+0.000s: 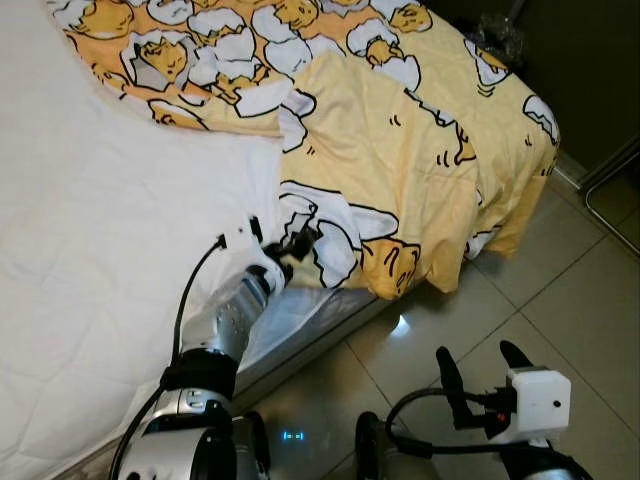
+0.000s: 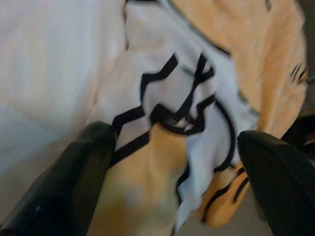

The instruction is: Clean up the room

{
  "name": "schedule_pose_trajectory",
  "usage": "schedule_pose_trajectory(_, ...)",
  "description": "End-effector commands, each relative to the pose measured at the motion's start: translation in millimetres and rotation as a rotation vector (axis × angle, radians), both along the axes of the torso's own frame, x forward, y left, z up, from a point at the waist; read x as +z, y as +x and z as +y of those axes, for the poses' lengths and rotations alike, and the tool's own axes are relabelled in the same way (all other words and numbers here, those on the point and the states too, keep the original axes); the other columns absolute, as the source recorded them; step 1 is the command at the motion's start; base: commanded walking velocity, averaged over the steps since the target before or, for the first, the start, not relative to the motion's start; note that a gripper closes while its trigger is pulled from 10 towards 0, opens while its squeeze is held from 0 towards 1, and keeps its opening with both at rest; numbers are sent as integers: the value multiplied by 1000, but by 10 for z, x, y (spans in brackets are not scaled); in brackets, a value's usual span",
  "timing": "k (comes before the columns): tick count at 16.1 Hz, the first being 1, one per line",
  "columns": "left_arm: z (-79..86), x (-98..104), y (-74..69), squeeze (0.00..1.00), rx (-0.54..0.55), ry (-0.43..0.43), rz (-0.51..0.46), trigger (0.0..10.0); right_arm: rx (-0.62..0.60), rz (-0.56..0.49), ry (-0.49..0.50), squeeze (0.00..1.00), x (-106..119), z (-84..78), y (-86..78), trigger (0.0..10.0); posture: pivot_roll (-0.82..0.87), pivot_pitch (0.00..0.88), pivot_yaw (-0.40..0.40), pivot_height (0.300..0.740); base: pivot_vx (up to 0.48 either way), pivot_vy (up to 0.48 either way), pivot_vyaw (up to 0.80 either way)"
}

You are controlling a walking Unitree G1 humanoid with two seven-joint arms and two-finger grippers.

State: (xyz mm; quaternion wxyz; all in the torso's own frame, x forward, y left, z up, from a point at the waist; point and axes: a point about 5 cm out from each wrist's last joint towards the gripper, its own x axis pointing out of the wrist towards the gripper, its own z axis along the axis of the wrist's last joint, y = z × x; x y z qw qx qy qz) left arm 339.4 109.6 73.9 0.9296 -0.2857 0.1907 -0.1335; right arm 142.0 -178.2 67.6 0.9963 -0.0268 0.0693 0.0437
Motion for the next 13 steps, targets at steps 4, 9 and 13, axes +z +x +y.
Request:
schedule_pose_trajectory(4,-9,-88,11,0,-14,87,10,10000,5,28,-3,102,-40,-17,-47,10000,-117,221,-31,740,0,0,0)
schedule_pose_trajectory(9,155,4,101,0,72,90,-48,10000,-2,32,-1,98,-48,-19,-63,10000,-113,222,-32,740,0,0,0)
schedule_pose_trajectory(13,101,80,137,0,34,218,-137,10000,47,26,25,106,-33,37,-52,10000,-114,221,-35,740,0,0,0)
